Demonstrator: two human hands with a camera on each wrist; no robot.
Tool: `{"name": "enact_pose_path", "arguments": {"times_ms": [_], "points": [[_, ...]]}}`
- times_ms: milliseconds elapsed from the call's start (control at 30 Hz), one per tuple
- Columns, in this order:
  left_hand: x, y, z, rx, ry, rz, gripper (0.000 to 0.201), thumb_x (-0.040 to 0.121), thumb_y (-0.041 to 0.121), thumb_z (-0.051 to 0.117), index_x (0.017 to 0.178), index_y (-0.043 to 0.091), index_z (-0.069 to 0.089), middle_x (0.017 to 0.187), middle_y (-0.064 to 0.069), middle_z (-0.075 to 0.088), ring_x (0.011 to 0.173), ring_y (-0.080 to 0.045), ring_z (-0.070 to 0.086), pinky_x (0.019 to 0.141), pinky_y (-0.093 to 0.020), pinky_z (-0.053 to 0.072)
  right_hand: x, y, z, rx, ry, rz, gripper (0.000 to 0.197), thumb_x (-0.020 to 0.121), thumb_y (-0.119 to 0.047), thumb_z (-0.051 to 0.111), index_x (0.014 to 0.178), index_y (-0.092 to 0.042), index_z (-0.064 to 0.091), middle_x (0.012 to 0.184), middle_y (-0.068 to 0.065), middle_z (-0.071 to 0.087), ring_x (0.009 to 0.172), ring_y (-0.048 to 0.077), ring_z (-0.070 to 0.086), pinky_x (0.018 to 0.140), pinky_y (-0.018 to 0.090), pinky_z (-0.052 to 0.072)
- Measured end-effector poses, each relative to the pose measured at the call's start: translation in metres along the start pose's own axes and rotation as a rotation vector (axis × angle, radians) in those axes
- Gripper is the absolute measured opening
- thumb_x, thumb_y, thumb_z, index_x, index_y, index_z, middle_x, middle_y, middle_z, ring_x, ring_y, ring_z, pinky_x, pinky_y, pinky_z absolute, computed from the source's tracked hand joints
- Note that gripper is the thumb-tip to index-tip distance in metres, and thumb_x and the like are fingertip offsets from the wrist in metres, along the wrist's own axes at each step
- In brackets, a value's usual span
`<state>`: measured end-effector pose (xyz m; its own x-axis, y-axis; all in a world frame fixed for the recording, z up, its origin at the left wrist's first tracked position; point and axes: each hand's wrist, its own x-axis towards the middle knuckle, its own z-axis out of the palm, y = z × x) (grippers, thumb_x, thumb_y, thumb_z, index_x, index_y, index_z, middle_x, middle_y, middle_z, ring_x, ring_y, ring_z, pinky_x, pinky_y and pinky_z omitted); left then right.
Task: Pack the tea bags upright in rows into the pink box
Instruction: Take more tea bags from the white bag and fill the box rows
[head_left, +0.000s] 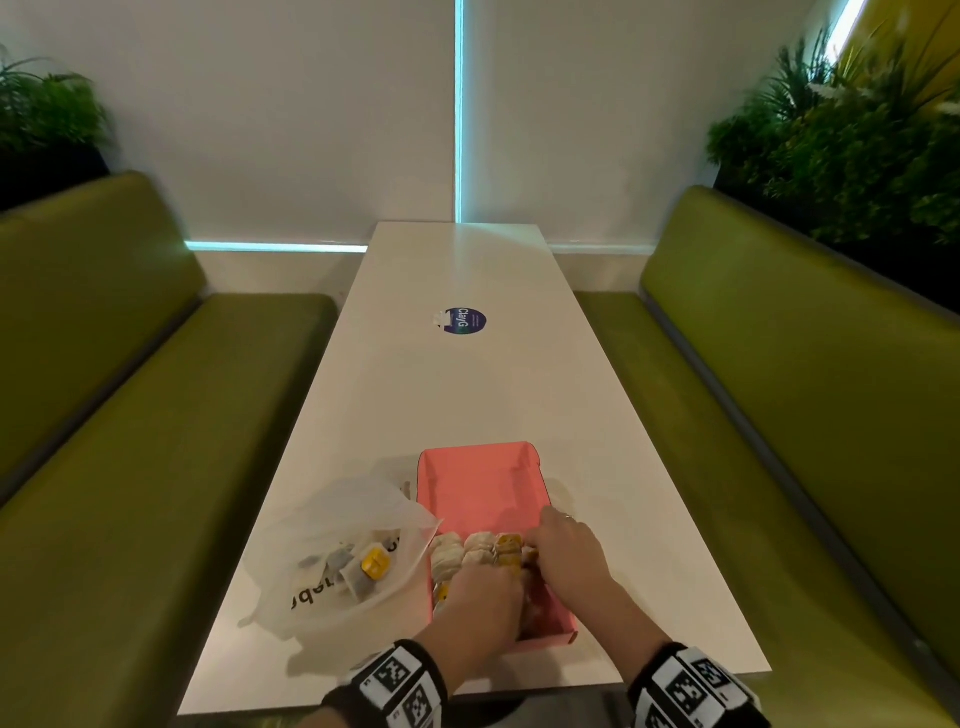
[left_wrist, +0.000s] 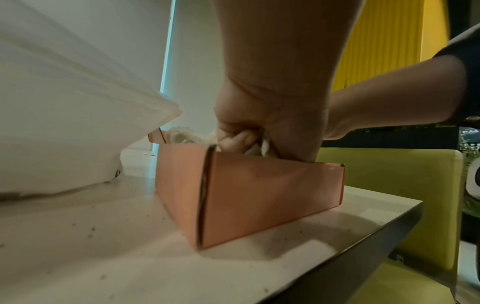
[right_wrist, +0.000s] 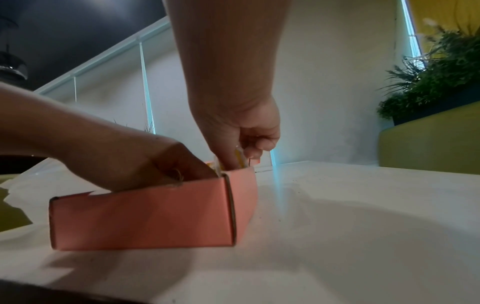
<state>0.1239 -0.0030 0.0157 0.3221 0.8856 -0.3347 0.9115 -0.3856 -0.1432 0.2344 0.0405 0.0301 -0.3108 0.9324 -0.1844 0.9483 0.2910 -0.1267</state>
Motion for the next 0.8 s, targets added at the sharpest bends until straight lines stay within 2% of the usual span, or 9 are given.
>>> {"name": "enact_pose_path", "arguments": {"times_ms": [67,167,367,433,500,633,700,800], "points": [[-0.003,-0.001,-0.003,-0.013,0.017,0.016,0.037,0.095,0.025,0.044,0.129,0.009,0.043,0.124,-0.014,0.055,0.114,-0.033,0.052,0.099,-0.041,0.040,0.001,0.001,0.004,-0.010,-0.025,-0.009,0.021,0.094,-0.010,0.039,0.102,-0.010,0.058,0.119,0.008,0.048,0.100,0.027,0.055,0.073,0.031,0.039],[-0.005,-0.002,-0.002,-0.039,0.050,0.019,0.035,0.094,0.026,0.045,0.126,0.011,0.045,0.120,-0.013,0.057,0.108,-0.031,0.054,0.097,-0.041,0.043,0.001,0.002,0.007,0.023,-0.013,-0.039,0.023,0.090,-0.007,0.043,0.110,-0.012,0.054,0.121,0.005,0.044,0.097,0.029,0.057,0.066,0.031,0.035],[0.001,-0.004,0.016,-0.056,0.111,-0.015,0.036,0.091,0.028,0.045,0.123,0.011,0.044,0.120,-0.014,0.052,0.107,-0.035,0.051,0.094,-0.045,0.042,-0.003,0.010,0.007,0.121,0.102,-0.003,0.025,0.090,-0.015,0.048,0.114,-0.018,0.054,0.123,-0.001,0.043,0.091,0.025,0.060,0.066,0.030,0.042],[0.001,-0.005,0.018,-0.084,0.132,-0.006,0.034,0.091,0.027,0.044,0.122,0.011,0.045,0.118,-0.014,0.053,0.104,-0.033,0.052,0.089,-0.043,0.044,-0.003,0.013,0.009,0.136,0.118,-0.013,0.032,0.090,-0.013,0.050,0.120,-0.021,0.055,0.126,-0.001,0.042,0.092,0.025,0.061,0.070,0.033,0.047],[0.001,-0.006,0.020,-0.119,0.157,-0.001,0.034,0.092,0.028,0.042,0.122,0.012,0.043,0.116,-0.012,0.055,0.100,-0.032,0.054,0.084,-0.042,0.048,-0.003,0.013,0.011,0.118,0.120,-0.024,0.035,0.087,-0.011,0.053,0.121,-0.021,0.056,0.128,0.000,0.042,0.089,0.027,0.062,0.070,0.033,0.049],[-0.002,-0.005,0.019,-0.152,0.178,-0.016,0.041,0.092,0.028,0.042,0.128,0.009,0.038,0.123,-0.015,0.050,0.109,-0.035,0.050,0.088,-0.043,0.046,0.000,0.014,0.014,0.079,0.117,-0.021,0.027,0.086,-0.012,0.056,0.112,-0.015,0.059,0.127,0.001,0.043,0.085,0.026,0.061,0.060,0.029,0.040],[-0.004,-0.004,0.016,-0.171,0.182,-0.034,0.041,0.093,0.028,0.042,0.129,0.009,0.038,0.125,-0.015,0.050,0.111,-0.034,0.050,0.088,-0.041,0.046,0.001,0.014,0.014,0.068,0.112,-0.028,0.025,0.087,-0.013,0.055,0.112,-0.014,0.058,0.126,0.001,0.043,0.085,0.026,0.061,0.060,0.028,0.038],[-0.004,-0.005,0.016,-0.192,0.168,-0.045,0.040,0.093,0.027,0.043,0.128,0.009,0.038,0.124,-0.014,0.051,0.109,-0.032,0.052,0.083,-0.040,0.048,0.003,0.013,0.011,0.068,0.105,-0.034,0.028,0.088,-0.013,0.051,0.115,-0.016,0.054,0.126,0.000,0.042,0.090,0.026,0.060,0.064,0.029,0.041]]}}
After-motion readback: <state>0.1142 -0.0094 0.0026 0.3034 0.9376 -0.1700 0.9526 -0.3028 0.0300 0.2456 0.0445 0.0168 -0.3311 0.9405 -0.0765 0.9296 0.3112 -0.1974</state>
